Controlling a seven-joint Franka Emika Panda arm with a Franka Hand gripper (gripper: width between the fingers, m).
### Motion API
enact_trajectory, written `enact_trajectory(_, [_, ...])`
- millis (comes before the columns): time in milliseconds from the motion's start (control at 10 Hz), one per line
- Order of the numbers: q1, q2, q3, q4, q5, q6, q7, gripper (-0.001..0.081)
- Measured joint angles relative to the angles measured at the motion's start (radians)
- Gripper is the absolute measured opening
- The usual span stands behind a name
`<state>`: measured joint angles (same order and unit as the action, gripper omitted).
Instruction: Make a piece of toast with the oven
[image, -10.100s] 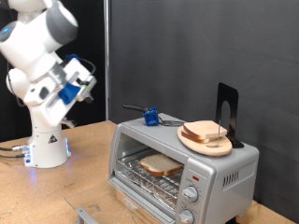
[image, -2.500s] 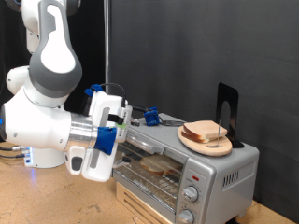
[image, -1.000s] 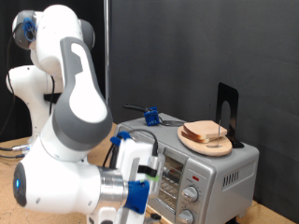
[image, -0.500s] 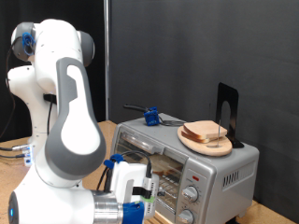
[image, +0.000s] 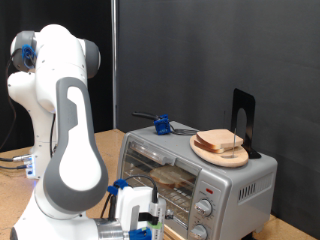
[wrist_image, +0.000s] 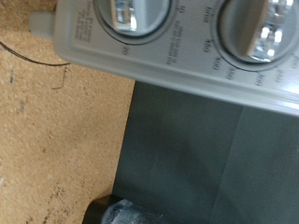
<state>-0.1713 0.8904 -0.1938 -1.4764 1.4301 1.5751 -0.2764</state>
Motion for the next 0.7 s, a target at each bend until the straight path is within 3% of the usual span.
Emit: enact_trajectory(700, [0.004, 0.074, 0.063, 0.058, 0.016, 0.002, -0.021, 0.0809])
